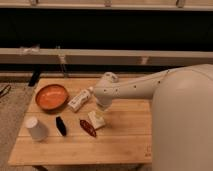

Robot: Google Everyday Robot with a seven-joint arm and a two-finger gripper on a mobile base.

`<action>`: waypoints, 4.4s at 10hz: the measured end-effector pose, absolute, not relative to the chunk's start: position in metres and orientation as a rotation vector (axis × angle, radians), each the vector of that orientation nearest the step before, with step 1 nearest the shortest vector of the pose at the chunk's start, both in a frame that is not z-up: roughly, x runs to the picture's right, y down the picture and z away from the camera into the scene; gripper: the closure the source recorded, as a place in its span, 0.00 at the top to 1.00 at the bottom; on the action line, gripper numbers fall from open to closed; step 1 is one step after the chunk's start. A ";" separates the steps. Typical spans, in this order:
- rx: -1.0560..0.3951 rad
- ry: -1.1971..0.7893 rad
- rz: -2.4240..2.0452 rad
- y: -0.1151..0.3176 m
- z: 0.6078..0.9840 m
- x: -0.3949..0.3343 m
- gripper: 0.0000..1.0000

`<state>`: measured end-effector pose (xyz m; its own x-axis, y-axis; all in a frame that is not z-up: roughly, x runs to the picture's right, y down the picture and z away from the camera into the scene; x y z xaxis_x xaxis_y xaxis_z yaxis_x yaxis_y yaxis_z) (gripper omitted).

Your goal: Place the ceramic cup over the eraser

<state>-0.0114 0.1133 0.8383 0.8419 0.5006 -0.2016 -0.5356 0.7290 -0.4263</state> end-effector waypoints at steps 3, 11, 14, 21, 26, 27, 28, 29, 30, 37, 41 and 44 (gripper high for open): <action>-0.492 0.074 0.571 0.113 0.838 -0.011 0.80; -0.492 0.074 0.571 0.113 0.838 -0.011 0.80; -0.492 0.074 0.571 0.113 0.838 -0.011 0.80; -0.492 0.074 0.571 0.113 0.838 -0.011 0.80; -0.489 0.073 0.567 0.113 0.838 -0.012 0.80; -0.482 0.064 0.561 0.112 0.837 -0.013 0.80; -0.470 0.048 0.553 0.106 0.833 -0.018 0.80; -0.454 0.022 0.529 0.096 0.822 -0.032 0.80; -0.443 0.001 0.507 0.087 0.812 -0.044 0.80; -0.480 -0.126 0.263 0.088 0.703 -0.151 0.80; -0.521 -0.196 0.130 0.109 0.682 -0.216 0.80; -0.549 -0.235 0.059 0.119 0.702 -0.247 0.80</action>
